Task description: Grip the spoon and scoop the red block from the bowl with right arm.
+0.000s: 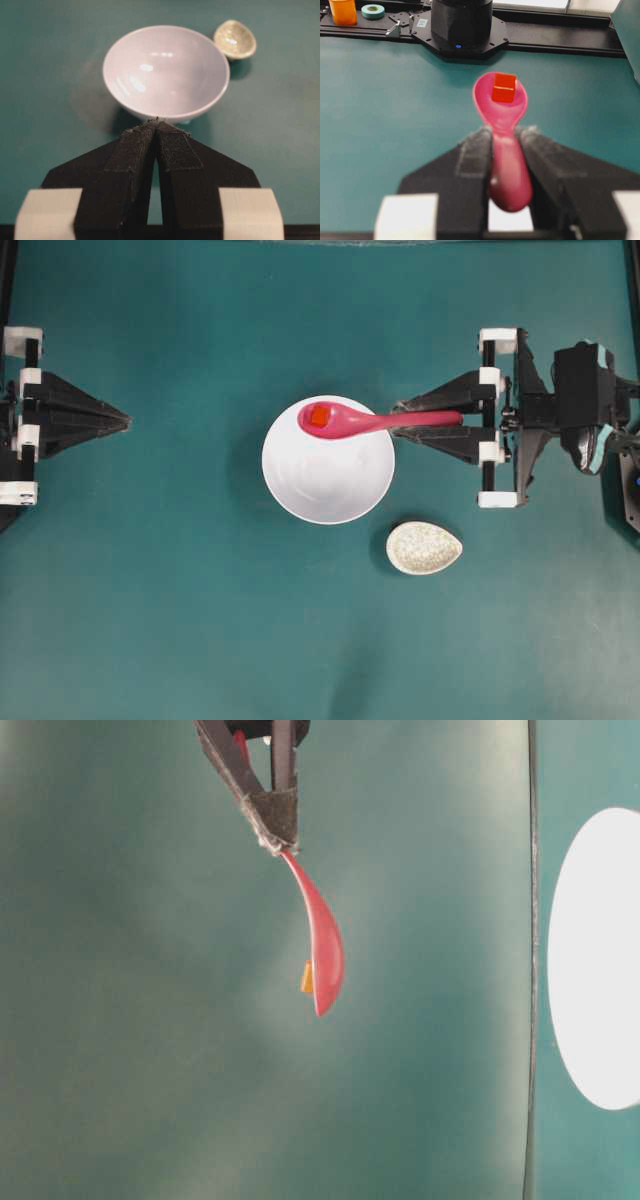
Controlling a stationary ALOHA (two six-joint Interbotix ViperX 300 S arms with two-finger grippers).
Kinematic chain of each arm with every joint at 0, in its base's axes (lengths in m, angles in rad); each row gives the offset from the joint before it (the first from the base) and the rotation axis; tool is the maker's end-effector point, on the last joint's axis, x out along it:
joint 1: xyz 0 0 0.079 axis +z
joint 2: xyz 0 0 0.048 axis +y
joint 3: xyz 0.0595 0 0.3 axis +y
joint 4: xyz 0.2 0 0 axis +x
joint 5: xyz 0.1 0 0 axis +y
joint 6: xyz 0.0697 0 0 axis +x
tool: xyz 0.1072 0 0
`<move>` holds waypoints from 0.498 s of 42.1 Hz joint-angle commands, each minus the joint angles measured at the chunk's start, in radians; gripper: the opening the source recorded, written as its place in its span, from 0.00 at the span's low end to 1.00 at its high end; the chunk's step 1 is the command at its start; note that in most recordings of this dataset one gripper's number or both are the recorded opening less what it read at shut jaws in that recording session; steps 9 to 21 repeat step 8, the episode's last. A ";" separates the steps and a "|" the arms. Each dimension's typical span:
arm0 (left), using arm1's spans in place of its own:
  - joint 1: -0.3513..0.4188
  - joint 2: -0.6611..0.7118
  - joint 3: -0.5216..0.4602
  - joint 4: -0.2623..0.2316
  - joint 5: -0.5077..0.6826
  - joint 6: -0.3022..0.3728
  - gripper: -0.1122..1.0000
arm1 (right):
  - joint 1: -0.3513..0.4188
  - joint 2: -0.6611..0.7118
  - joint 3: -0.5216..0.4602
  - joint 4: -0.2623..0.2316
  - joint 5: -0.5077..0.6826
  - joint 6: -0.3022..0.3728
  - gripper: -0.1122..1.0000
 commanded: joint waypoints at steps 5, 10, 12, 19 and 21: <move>-0.002 0.008 -0.018 0.000 -0.011 0.000 0.10 | 0.000 0.003 -0.032 -0.002 -0.012 0.000 0.32; -0.002 0.008 -0.018 0.000 -0.011 0.000 0.10 | 0.000 0.006 -0.034 -0.002 -0.012 0.000 0.32; -0.002 0.008 -0.018 0.000 -0.011 0.000 0.10 | 0.000 0.006 -0.034 -0.002 -0.012 0.000 0.32; -0.002 0.008 -0.018 0.000 -0.011 0.000 0.10 | 0.000 0.006 -0.034 -0.002 -0.012 0.000 0.32; -0.002 0.008 -0.018 0.000 -0.011 0.000 0.10 | 0.000 0.006 -0.034 -0.002 -0.012 0.000 0.32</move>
